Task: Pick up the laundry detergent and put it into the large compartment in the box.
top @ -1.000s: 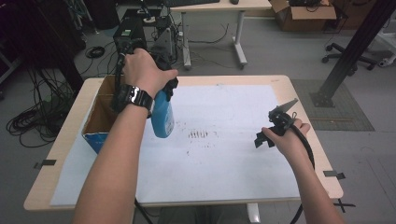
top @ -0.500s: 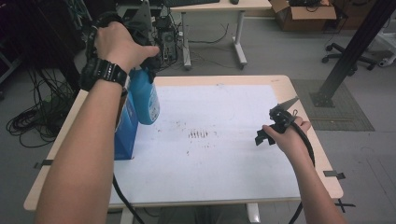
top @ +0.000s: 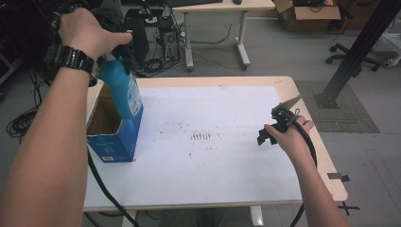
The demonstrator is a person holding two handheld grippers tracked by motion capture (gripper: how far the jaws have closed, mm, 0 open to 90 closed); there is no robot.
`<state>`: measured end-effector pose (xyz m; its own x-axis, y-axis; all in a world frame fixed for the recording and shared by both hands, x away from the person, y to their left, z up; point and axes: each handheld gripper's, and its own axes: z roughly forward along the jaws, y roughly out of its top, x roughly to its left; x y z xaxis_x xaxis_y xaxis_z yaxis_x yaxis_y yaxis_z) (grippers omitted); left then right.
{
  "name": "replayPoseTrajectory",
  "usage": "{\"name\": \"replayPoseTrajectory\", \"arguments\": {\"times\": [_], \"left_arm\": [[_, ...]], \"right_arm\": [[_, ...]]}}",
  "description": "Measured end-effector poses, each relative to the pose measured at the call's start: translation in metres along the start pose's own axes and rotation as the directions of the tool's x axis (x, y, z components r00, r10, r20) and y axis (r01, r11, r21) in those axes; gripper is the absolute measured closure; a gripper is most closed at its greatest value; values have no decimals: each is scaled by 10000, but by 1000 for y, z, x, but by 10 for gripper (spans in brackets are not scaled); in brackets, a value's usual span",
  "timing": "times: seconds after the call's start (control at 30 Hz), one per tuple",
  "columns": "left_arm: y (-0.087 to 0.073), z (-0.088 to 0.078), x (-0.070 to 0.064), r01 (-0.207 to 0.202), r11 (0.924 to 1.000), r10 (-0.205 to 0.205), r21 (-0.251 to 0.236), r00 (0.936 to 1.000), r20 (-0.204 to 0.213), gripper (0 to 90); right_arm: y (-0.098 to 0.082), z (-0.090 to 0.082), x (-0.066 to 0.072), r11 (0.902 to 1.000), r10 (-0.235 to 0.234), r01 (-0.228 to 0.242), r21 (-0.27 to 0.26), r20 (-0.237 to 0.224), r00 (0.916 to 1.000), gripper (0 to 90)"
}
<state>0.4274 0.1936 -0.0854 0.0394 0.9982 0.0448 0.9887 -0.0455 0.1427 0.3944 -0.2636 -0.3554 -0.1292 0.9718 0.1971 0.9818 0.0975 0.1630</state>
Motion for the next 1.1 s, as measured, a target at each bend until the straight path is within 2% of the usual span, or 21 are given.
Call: {"name": "replayPoseTrajectory", "arguments": {"times": [0.3, 0.5, 0.63, 0.83, 1.1], "left_arm": [[-4, -6, 42, 621, 9979, -625, -166, 9977, -246, 376], [-6, 0, 59, 874, 9960, -880, -160, 9952, -419, 376], [-5, 6, 64, 918, 9957, -923, -160, 9951, -359, 376], [-4, 20, 62, 895, 9959, -898, -112, 9955, -299, 376], [-3, 50, 60, 807, 9963, -804, 303, 9967, -131, 376]], "right_arm": [[2, 1, 0, 9999, 101, -101, -4, 96, 9999, 67], [2, 3, 0, 10000, 74, -74, 41, 117, 9999, 67], [3, 6, 1, 10000, 22, -23, 77, 134, 9999, 67], [4, 10, 4, 9998, 56, -58, 169, 120, 9999, 67], [2, 16, 3, 9996, 6, -8, 266, 104, 9999, 67]]}}
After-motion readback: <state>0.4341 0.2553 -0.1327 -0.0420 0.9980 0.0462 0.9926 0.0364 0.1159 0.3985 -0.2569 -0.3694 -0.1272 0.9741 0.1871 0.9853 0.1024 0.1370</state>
